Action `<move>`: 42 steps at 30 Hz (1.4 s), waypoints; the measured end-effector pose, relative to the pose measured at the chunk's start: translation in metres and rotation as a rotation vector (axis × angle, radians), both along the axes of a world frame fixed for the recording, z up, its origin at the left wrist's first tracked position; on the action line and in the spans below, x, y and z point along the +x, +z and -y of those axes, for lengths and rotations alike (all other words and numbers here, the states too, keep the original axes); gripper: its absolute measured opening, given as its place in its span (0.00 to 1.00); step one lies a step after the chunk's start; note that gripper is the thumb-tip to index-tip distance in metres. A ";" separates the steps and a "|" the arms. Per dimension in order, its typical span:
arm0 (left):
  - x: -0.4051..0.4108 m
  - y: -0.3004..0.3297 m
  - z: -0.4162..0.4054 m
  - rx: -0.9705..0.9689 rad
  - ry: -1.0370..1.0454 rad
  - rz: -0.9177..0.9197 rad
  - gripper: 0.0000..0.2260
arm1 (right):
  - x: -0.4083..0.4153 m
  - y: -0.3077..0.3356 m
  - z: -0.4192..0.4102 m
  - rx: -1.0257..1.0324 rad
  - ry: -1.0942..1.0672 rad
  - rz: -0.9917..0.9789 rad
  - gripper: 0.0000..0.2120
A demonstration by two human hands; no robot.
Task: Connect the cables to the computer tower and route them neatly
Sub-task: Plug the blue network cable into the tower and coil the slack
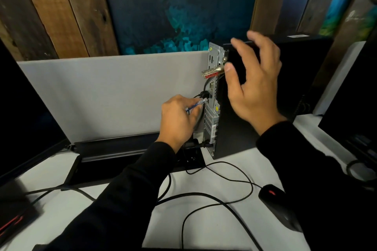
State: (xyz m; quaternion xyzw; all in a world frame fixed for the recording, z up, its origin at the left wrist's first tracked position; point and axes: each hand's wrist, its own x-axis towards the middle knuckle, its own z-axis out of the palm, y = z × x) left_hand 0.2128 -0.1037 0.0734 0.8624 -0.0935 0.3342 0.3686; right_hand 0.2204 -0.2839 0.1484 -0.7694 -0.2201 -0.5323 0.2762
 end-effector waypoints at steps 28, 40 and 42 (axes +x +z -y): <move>0.010 0.024 0.013 0.141 0.061 0.052 0.03 | 0.022 0.001 -0.008 0.008 -0.034 -0.068 0.19; 0.018 0.017 0.023 0.073 0.035 0.069 0.06 | 0.023 -0.001 -0.009 0.025 -0.020 -0.046 0.19; 0.020 0.016 0.023 0.086 0.047 0.062 0.06 | 0.023 -0.001 -0.012 0.043 -0.011 -0.047 0.18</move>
